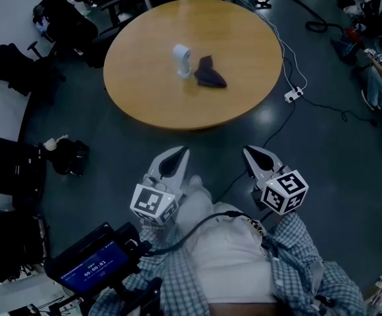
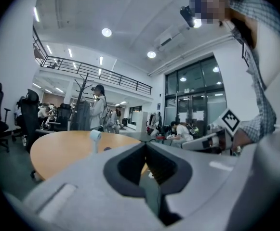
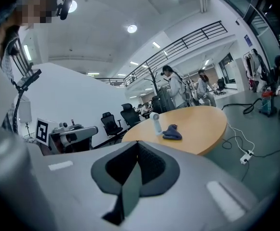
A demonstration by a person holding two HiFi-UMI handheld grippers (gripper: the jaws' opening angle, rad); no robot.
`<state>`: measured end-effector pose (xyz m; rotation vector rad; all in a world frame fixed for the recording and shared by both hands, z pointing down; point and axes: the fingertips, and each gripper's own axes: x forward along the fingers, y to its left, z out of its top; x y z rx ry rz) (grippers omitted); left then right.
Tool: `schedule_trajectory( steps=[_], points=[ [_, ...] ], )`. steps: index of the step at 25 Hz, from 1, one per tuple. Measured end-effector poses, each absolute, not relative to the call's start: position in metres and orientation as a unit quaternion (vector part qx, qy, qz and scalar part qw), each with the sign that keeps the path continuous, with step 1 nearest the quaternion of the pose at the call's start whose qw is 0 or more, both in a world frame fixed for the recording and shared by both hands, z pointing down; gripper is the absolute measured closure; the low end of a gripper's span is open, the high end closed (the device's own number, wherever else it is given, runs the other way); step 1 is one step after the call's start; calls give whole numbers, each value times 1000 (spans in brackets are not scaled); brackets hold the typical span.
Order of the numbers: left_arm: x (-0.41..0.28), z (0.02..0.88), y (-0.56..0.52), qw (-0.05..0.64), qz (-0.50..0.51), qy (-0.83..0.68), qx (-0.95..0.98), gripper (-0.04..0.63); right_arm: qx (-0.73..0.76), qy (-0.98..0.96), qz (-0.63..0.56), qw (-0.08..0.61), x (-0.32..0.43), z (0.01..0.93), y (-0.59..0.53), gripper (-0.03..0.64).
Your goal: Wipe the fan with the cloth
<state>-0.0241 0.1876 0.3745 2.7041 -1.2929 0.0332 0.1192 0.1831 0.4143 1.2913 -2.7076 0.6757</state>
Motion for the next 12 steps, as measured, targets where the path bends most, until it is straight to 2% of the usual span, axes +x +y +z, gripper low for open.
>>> schedule_trajectory(
  steps=[7,12],
  points=[
    [-22,376,158,68,14,-423,904,595,433,-873,223,29,126,419,166,614],
    [-32,378,94,69,11,-408,910,595,446,-866,222,32,114,416,105,614]
  ],
)
